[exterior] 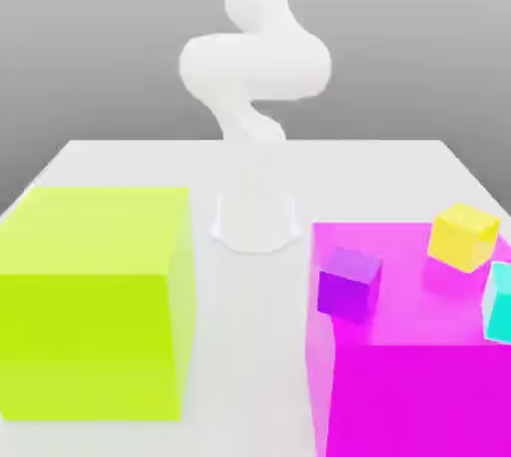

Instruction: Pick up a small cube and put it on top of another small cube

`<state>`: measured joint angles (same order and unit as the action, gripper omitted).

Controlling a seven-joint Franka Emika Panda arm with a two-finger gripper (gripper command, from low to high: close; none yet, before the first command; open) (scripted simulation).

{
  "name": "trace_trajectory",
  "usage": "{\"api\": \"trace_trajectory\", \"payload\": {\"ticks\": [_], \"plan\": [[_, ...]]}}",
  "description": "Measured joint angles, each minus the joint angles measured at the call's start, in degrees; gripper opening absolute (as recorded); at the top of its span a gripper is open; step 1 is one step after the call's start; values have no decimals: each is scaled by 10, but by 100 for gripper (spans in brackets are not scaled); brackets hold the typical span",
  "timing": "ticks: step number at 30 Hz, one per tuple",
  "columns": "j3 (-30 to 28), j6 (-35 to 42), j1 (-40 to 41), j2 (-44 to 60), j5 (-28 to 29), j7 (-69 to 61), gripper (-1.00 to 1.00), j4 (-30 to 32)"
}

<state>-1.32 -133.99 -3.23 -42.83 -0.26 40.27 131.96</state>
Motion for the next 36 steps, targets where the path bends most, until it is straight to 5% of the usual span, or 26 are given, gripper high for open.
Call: {"api": "trace_trajectory", "payload": {"ticks": [13,23,29,36], "plan": [[-42,-137,-194,198,-13,-359,0,24],[-17,-242,-295,347,11,-612,0,44],[9,-302,-348,430,97,-711,0,54],[-3,-351,-416,518,304,-743,0,58]]}}
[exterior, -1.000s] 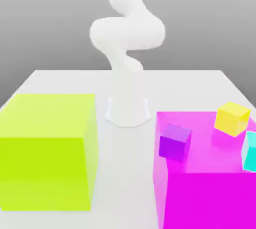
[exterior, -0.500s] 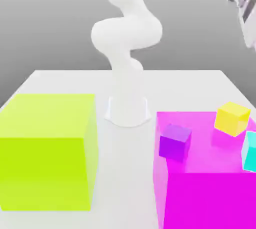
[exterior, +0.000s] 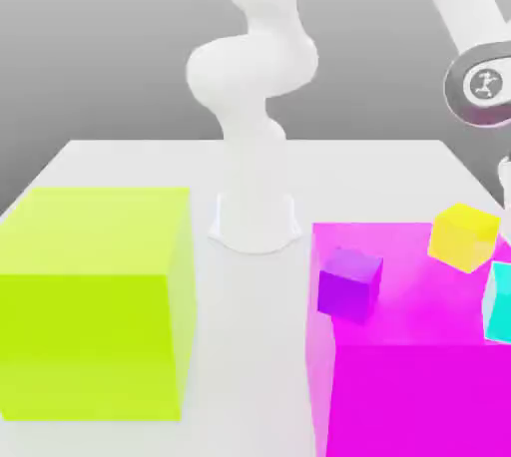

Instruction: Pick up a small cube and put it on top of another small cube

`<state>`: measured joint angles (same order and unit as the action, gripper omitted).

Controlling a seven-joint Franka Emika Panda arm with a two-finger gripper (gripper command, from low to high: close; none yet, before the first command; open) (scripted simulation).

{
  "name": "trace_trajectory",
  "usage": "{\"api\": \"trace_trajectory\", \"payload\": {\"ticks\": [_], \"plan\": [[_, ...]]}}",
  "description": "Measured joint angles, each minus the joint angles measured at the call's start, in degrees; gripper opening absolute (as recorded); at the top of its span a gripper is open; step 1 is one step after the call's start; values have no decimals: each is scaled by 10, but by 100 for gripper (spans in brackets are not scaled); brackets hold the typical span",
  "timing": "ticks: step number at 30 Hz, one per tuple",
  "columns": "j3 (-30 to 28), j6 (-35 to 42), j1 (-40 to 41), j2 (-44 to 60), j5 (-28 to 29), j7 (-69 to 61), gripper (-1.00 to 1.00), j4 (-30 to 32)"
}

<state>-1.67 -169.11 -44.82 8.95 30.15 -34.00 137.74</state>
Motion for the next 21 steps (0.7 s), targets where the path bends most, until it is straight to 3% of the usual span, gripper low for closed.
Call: {"api": "trace_trajectory", "payload": {"ticks": [3,5,14,19,20,21], "plan": [[19,4,-18,28,33,-32,0,31],[45,14,-12,34,7,-59,0,58],[143,77,37,-5,-229,-139,0,150],[96,10,2,82,-187,-98,0,136],[85,-4,-8,99,-181,-93,-100,133],[85,-4,-8,99,-181,-93,-100,133]]}}
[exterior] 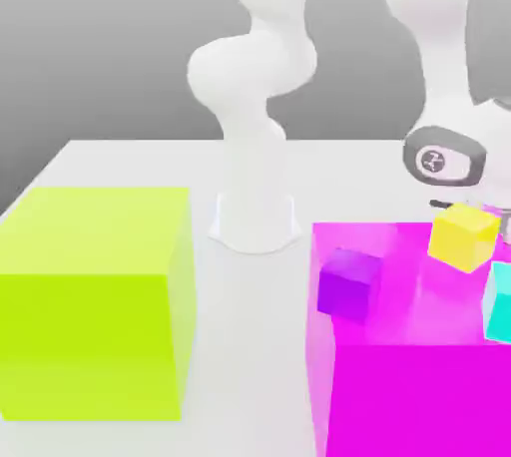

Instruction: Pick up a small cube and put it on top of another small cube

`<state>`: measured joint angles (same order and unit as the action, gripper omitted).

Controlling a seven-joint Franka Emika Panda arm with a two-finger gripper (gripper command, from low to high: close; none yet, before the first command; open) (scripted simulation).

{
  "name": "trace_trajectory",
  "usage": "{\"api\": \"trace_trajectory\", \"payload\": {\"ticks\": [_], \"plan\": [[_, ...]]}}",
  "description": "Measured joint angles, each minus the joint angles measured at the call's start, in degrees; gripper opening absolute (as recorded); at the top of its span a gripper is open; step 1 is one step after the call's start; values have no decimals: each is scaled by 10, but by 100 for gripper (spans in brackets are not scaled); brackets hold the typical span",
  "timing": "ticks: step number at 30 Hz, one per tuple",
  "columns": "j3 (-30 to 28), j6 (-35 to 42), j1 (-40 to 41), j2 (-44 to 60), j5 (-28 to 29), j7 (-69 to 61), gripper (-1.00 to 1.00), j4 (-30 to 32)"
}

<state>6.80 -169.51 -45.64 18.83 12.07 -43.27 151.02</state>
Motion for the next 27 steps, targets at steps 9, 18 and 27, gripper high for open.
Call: {"api": "trace_trajectory", "payload": {"ticks": [9,18,27], "plan": [[24,38,19,-47,-26,-20,-100,10],[24,204,52,-118,-85,-29,-100,-89],[-33,401,117,-131,-87,93,-100,-275]]}}
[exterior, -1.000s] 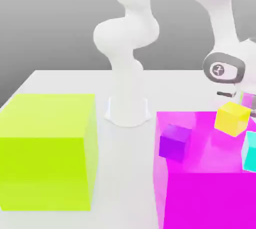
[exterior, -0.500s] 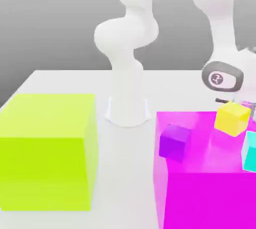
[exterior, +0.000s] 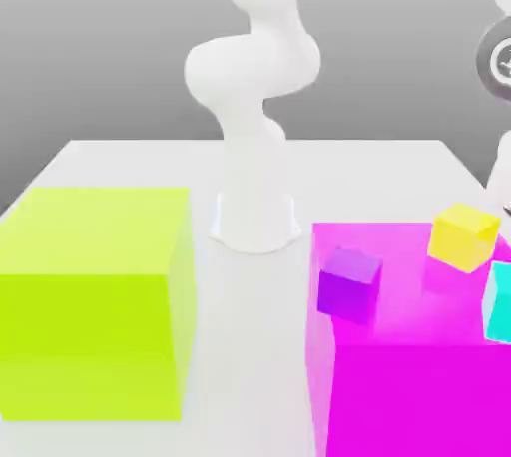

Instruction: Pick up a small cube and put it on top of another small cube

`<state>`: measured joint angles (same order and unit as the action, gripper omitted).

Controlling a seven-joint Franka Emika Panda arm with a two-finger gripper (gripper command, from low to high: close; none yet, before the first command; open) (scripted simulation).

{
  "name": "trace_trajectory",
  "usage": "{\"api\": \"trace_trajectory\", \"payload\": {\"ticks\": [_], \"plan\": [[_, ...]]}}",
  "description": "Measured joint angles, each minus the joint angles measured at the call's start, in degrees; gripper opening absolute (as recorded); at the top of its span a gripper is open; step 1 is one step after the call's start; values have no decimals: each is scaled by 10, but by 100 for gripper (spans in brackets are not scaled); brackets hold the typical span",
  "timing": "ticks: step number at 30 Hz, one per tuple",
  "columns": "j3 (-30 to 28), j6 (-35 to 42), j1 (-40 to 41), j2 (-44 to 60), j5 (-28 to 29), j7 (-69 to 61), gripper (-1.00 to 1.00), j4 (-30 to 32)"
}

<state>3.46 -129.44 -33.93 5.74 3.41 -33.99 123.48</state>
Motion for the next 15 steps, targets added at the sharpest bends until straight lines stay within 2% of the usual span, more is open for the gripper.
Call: {"api": "trace_trajectory", "payload": {"ticks": [7,9,11,12,15], "plan": [[-47,155,73,-24,-20,151,-100,-129],[-50,149,81,-25,-32,178,-100,-121],[-50,110,80,-13,-36,185,-100,-94],[-49,92,80,-7,-37,186,100,-82],[-49,92,80,-7,-37,186,100,-82]]}}
